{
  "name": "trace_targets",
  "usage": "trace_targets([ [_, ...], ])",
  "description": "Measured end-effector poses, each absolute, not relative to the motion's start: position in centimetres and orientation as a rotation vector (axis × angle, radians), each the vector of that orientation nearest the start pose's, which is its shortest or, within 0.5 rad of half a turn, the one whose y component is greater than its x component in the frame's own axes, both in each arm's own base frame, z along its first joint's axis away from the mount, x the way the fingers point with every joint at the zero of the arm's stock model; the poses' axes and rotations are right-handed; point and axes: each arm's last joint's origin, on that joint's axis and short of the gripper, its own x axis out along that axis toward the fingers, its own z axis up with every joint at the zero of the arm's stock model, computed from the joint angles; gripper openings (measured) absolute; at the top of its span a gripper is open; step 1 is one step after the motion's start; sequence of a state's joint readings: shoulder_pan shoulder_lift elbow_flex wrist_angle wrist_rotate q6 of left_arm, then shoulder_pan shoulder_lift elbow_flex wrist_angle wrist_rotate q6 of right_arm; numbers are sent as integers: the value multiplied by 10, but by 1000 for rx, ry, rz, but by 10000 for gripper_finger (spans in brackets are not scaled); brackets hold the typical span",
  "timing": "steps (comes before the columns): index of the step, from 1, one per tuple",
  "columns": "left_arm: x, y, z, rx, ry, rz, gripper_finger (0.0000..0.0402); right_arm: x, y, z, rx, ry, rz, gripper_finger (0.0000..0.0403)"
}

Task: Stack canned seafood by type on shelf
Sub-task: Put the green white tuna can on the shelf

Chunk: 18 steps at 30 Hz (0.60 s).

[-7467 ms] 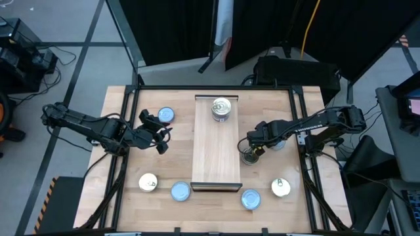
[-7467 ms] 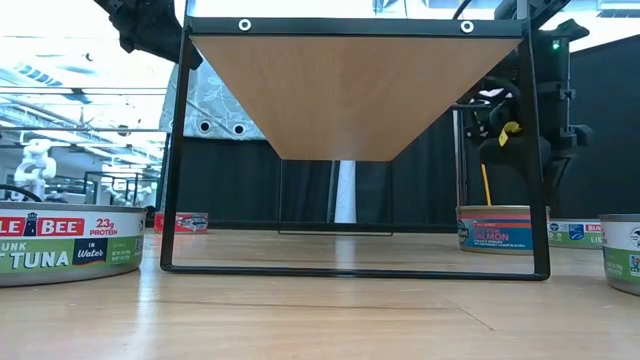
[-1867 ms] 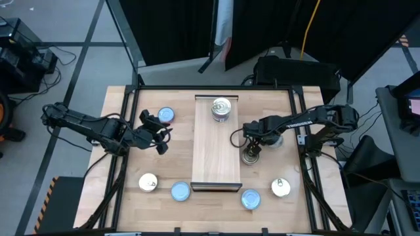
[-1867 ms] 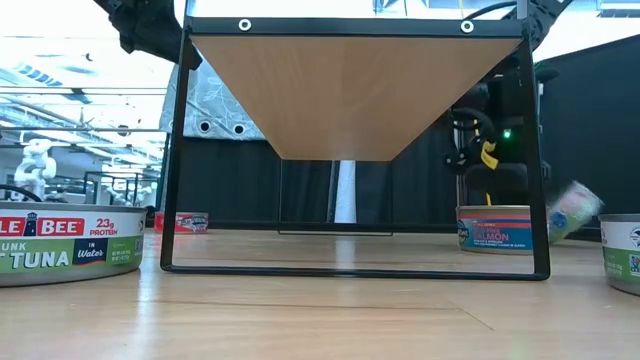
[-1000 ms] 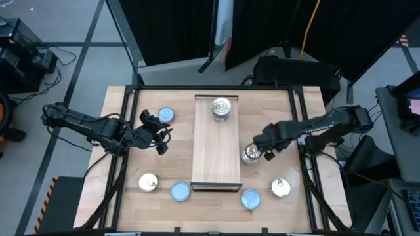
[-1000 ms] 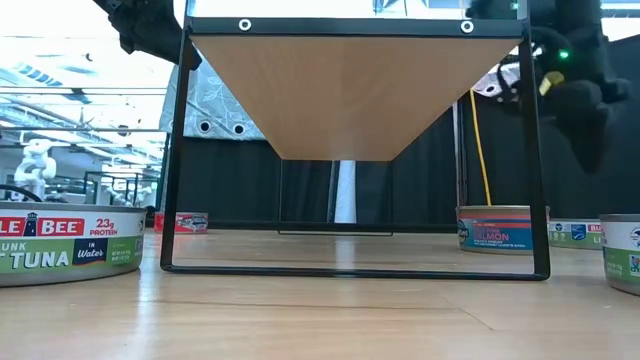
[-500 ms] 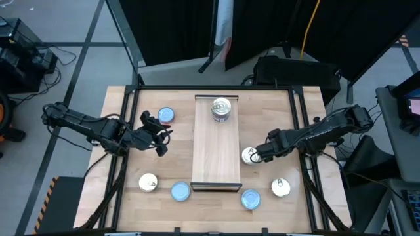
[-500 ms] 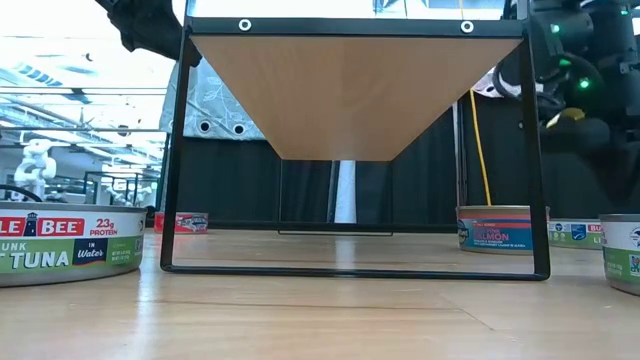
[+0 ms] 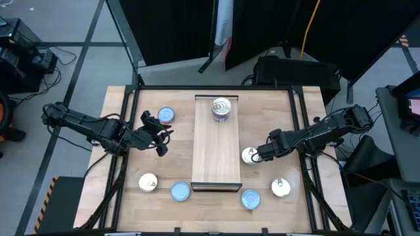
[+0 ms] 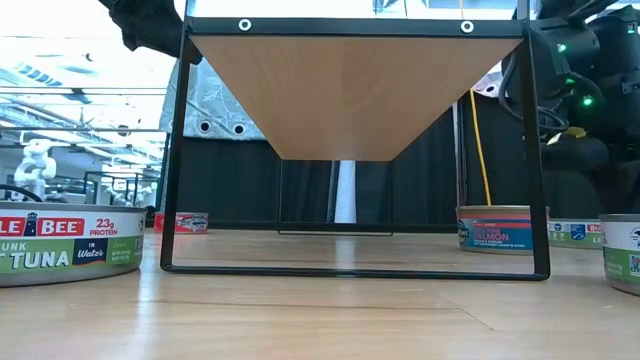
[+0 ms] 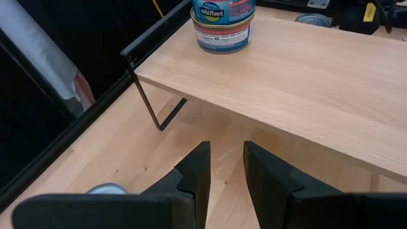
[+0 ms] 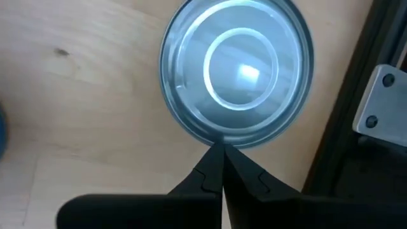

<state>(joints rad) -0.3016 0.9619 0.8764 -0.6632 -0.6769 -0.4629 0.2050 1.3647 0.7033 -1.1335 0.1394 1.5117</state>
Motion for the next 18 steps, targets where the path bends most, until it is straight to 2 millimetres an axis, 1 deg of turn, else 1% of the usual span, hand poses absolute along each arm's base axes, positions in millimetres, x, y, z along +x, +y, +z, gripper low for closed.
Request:
trace_targets([
  [8, 181, -37, 297, -87, 562, 498, 97, 178, 32, 173, 773, 1335, -1200, 0],
  [12, 181, -37, 297, -87, 562, 498, 97, 174, 31, 174, 757, 1353, -1237, 0],
  [18, 181, -37, 297, -86, 562, 498, 97, 176, 32, 172, 762, 1349, -1236, 0],
])
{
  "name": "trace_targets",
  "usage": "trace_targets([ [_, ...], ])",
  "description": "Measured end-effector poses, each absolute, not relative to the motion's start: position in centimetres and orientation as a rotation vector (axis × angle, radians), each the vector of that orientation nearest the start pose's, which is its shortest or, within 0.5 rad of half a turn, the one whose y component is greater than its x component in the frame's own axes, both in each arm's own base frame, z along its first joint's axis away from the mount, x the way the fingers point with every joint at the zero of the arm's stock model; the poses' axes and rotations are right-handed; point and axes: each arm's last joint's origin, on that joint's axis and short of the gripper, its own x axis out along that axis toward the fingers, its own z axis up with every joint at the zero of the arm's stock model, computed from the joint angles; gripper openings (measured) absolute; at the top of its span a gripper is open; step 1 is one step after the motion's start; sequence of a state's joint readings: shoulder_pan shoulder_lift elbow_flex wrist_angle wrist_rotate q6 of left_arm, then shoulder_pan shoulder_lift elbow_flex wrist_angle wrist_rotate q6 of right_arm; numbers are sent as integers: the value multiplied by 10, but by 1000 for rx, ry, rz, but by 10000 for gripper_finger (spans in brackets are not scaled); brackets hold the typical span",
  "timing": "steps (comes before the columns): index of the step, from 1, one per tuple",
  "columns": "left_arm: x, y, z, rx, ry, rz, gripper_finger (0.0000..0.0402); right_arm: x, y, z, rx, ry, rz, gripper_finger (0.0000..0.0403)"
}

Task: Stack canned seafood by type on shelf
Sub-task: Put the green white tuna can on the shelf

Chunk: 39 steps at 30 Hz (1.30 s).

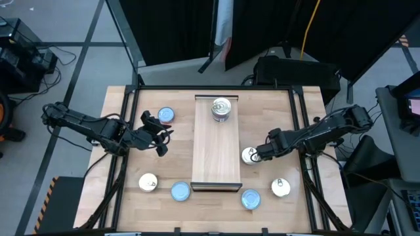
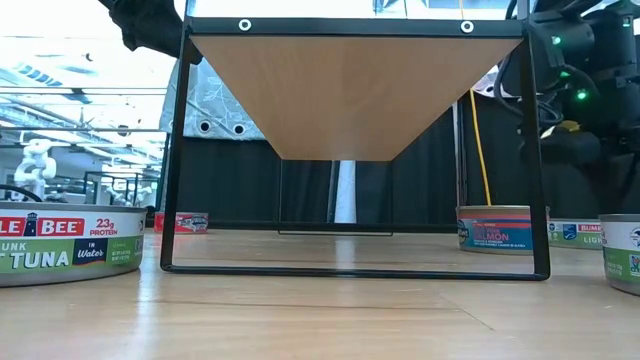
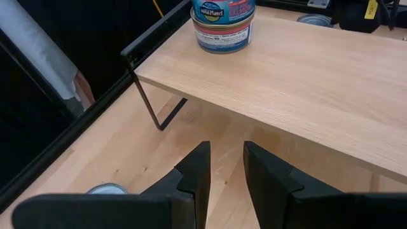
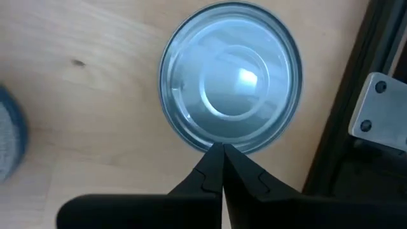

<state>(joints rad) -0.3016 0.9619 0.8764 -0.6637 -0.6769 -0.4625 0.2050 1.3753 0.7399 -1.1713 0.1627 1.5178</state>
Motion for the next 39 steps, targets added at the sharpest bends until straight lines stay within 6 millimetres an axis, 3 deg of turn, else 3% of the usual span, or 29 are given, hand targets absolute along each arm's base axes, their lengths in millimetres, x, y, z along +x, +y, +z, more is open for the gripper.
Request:
trace_targets([
  [13, 181, -37, 297, -84, 567, 498, 97, 180, 33, 159, 738, 1371, -1238, 0],
  [24, 181, -37, 297, -82, 567, 497, 97, 188, 34, 169, 755, 1354, -1192, 0],
  [39, 181, -38, 297, -83, 574, 487, 97, 182, 47, 171, 742, 1346, -1227, 0],
])
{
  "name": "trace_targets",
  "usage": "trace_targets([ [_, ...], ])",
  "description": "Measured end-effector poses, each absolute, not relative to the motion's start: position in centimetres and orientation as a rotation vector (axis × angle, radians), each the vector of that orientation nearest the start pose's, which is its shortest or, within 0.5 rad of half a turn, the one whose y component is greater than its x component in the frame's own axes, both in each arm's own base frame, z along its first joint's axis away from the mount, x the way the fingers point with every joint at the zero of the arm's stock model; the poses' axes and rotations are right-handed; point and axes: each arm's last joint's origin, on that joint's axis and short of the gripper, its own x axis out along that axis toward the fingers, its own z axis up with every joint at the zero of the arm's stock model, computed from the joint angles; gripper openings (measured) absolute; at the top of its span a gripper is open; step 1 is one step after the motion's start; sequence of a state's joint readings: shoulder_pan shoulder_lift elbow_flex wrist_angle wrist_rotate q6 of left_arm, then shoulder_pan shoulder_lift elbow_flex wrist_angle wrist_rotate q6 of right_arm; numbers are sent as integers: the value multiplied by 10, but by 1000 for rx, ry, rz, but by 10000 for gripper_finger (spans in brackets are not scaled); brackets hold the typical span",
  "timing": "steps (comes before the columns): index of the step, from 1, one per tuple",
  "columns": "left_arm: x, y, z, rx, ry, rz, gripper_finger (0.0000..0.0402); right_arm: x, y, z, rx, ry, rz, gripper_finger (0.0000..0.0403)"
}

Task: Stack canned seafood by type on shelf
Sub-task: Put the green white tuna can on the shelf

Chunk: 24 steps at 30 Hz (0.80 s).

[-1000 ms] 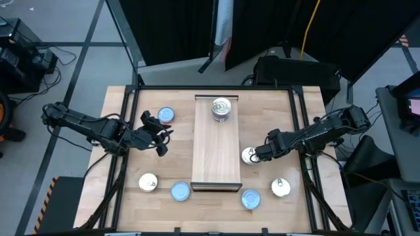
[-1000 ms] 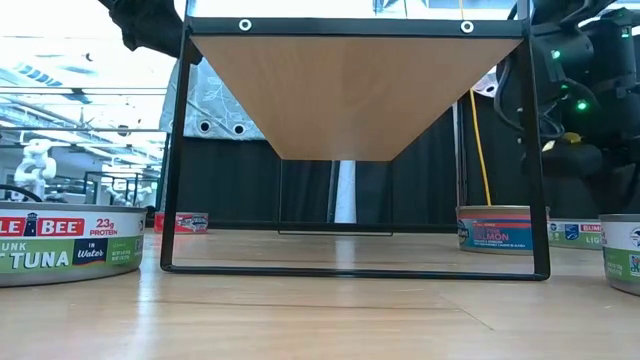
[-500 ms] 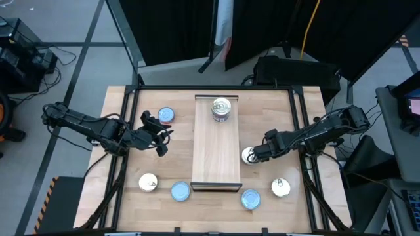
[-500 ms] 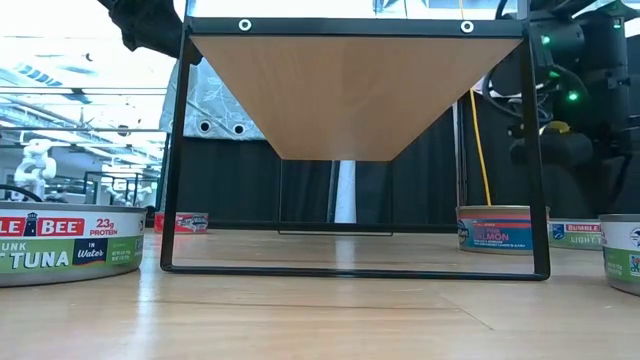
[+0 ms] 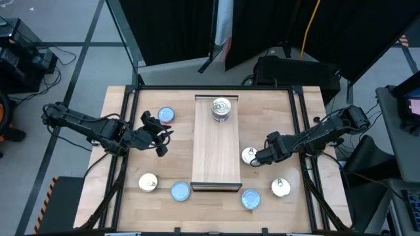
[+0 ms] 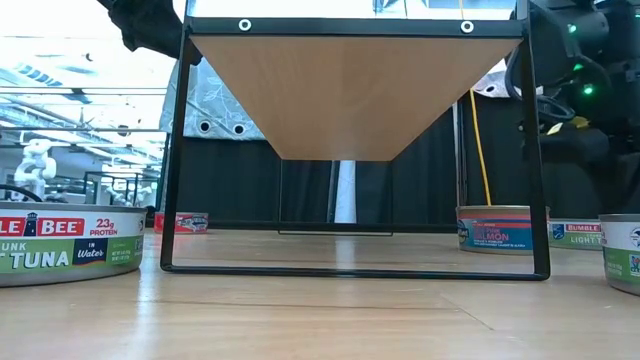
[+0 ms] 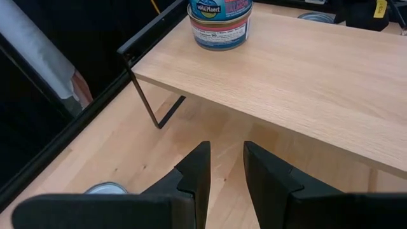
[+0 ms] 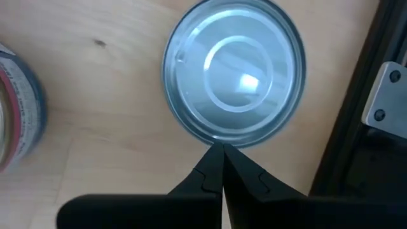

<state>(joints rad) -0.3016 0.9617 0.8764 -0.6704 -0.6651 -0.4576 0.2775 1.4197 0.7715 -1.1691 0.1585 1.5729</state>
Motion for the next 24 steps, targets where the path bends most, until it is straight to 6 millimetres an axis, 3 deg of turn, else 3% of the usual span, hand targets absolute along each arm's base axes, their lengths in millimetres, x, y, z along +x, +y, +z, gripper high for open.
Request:
trace_targets([
  [24, 181, -38, 297, -84, 572, 487, 97, 177, 51, 160, 762, 1318, -1230, 0],
])
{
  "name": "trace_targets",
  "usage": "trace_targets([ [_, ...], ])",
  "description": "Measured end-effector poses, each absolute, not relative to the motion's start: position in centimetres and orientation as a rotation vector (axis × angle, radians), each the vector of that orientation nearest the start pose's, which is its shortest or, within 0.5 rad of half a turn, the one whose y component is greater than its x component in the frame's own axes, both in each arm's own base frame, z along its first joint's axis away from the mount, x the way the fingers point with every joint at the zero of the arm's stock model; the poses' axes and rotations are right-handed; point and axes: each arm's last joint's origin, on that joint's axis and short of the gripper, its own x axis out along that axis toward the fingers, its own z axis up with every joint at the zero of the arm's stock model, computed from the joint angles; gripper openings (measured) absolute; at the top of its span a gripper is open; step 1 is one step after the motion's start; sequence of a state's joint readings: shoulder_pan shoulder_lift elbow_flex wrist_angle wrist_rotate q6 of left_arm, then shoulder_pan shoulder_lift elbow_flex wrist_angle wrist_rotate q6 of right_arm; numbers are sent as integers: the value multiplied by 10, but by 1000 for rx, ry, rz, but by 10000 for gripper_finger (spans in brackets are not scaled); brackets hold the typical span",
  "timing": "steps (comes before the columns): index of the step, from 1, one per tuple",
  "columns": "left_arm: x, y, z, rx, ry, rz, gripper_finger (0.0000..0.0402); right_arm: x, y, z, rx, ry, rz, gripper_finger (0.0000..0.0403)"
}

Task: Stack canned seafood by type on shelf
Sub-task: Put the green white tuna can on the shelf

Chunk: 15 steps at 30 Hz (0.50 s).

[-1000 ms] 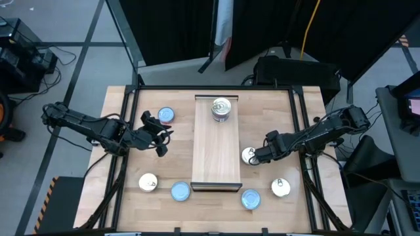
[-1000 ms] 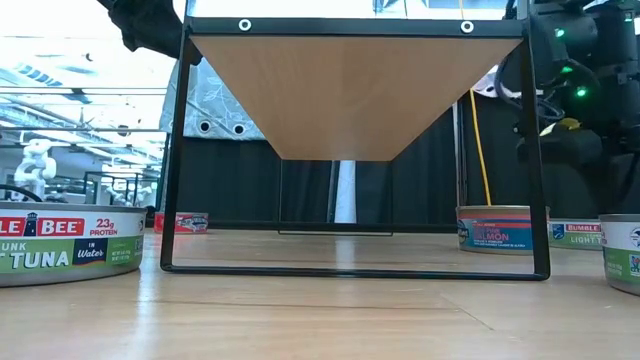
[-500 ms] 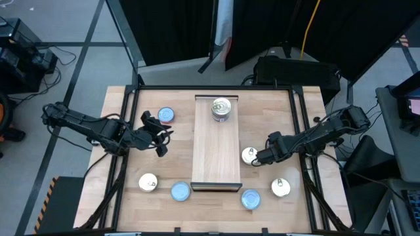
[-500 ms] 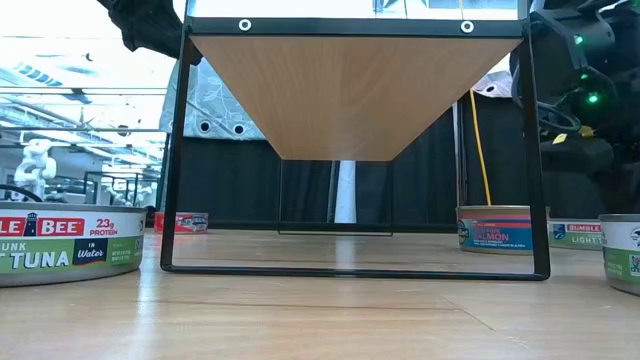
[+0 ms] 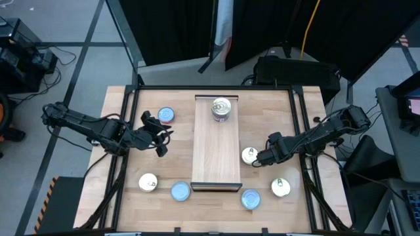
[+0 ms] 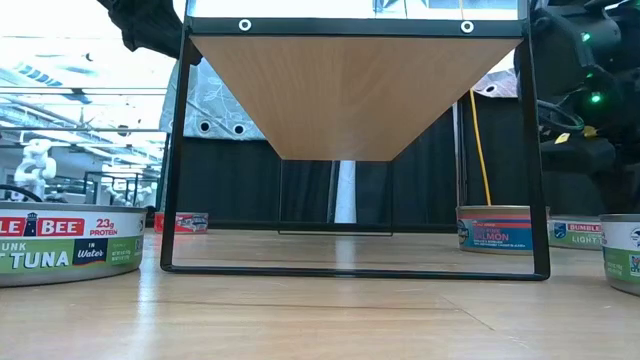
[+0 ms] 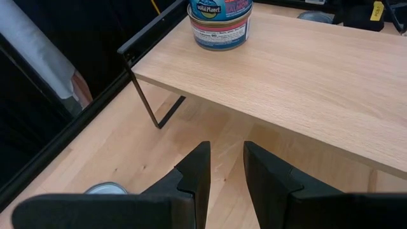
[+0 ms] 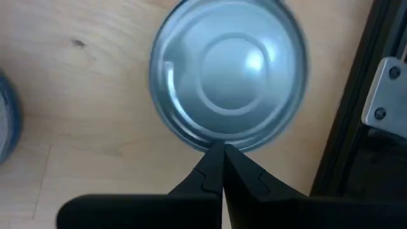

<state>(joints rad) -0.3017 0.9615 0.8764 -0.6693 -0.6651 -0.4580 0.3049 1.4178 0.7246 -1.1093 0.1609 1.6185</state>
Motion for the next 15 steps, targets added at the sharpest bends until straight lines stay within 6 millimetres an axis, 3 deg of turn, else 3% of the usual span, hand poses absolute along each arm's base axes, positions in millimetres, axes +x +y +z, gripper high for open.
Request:
trace_targets([
  [15, 181, -38, 297, -84, 574, 487, 97, 184, 71, 141, 752, 1313, -1223, 0],
])
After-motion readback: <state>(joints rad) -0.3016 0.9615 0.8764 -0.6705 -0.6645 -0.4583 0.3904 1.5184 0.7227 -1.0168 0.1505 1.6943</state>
